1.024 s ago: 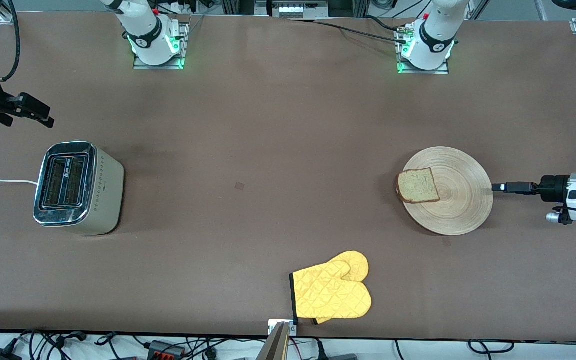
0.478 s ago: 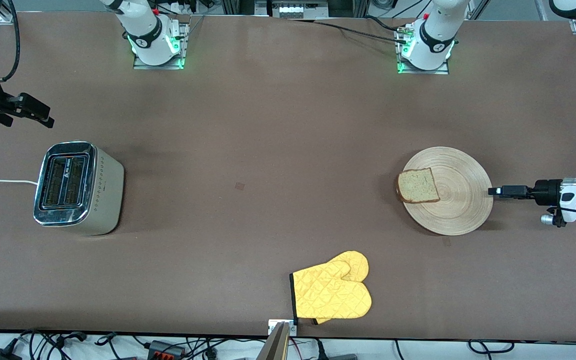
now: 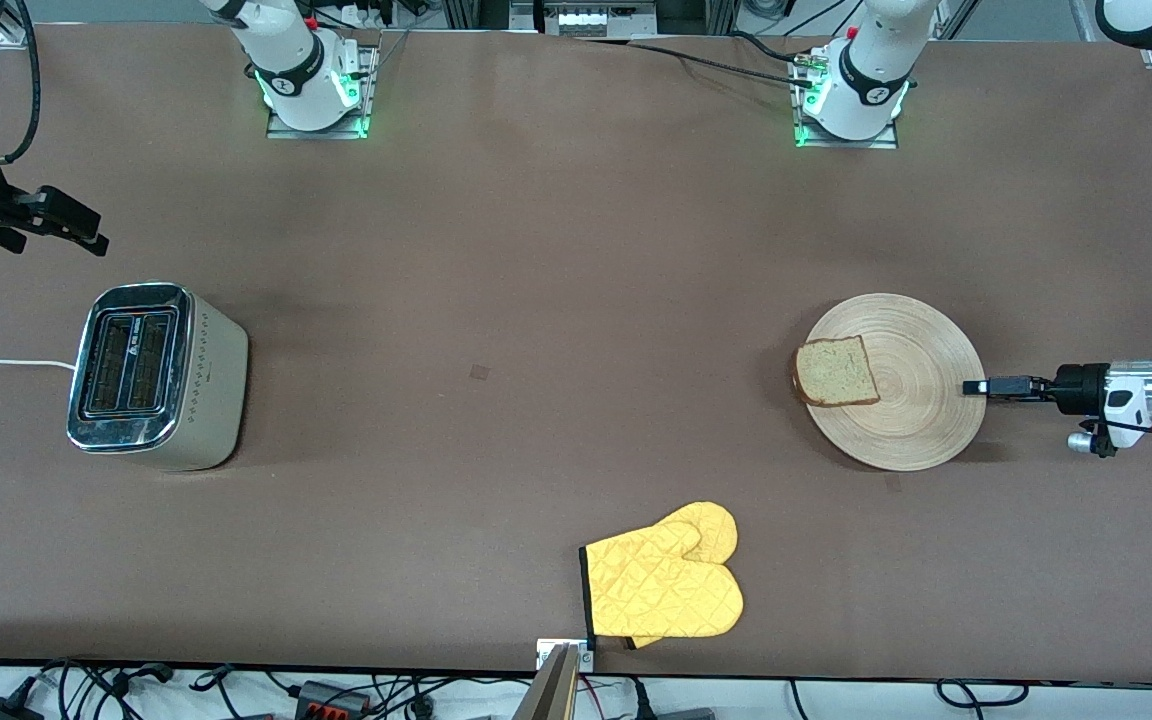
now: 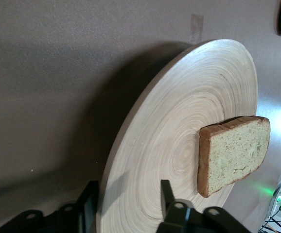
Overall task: Move plate and put bread in toaster
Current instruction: 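Push the wooden plate with the left gripper toward the table middle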
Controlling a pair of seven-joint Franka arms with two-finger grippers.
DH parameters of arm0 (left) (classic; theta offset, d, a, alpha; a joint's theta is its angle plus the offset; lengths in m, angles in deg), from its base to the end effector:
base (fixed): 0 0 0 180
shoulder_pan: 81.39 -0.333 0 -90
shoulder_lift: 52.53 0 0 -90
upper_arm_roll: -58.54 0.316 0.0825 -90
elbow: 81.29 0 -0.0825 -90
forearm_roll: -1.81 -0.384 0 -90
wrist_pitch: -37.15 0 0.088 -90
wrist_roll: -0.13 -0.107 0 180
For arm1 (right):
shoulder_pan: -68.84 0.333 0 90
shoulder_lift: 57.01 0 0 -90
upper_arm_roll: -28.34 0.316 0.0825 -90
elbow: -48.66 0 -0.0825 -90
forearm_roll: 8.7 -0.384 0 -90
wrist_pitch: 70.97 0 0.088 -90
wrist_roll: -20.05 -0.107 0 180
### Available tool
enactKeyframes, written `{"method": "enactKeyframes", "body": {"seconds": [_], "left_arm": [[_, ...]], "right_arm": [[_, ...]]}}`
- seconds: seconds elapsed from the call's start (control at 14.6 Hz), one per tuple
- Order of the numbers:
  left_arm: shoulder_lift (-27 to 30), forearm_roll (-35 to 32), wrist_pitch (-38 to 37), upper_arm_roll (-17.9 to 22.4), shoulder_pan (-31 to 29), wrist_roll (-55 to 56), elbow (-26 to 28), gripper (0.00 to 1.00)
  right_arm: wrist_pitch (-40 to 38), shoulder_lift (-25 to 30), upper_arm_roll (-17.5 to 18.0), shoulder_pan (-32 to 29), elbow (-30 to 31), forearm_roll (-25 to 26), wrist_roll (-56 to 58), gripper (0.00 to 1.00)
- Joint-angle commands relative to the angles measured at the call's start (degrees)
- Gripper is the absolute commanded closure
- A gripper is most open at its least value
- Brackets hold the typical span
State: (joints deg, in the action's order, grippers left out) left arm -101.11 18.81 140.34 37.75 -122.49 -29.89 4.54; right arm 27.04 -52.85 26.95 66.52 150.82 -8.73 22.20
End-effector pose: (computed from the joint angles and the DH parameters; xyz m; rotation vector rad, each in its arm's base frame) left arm 0.6131 0.2334 0.1705 2.4128 0.0266 -0.2663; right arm 0.5380 -0.0352 0.5754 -3.1390 0.0428 -0.0004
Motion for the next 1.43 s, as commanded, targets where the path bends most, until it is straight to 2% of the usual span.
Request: {"method": "enactKeyframes", "body": {"seconds": [0.0,0.14,0.34,0.55,0.82,1.37], "left_arm": [[-0.2,1.29,-0.1,-0.21,-0.03,-1.53,-0.67,0.6],[-0.28,1.46,-0.27,-0.47,-0.3,-1.53,-0.67,0.73],[-0.63,5.32,-0.89,-0.47,-0.3,-1.36,-0.67,0.9],[-0.81,7.78,-1.33,-0.48,-0.3,-1.27,-0.67,0.99],[-1.69,15.42,-5.1,-0.48,1.1,-1.18,-0.76,0.99],[-2.65,22.9,-7.13,-0.83,9.36,-1.09,-0.67,0.99]], "right_arm": [[0.52,0.93,0.51,-0.59,1.12,0.02,0.05,0.0],[0.43,0.93,0.51,-0.59,1.12,0.02,0.05,0.0],[0.43,0.93,0.51,-0.59,1.12,0.02,0.14,0.0],[0.43,0.85,0.51,-0.59,1.12,0.02,0.4,0.0],[0.52,0.76,0.51,-0.59,1.21,0.02,0.67,0.0],[0.69,0.84,0.51,-0.68,1.12,0.02,0.67,0.0]]}}
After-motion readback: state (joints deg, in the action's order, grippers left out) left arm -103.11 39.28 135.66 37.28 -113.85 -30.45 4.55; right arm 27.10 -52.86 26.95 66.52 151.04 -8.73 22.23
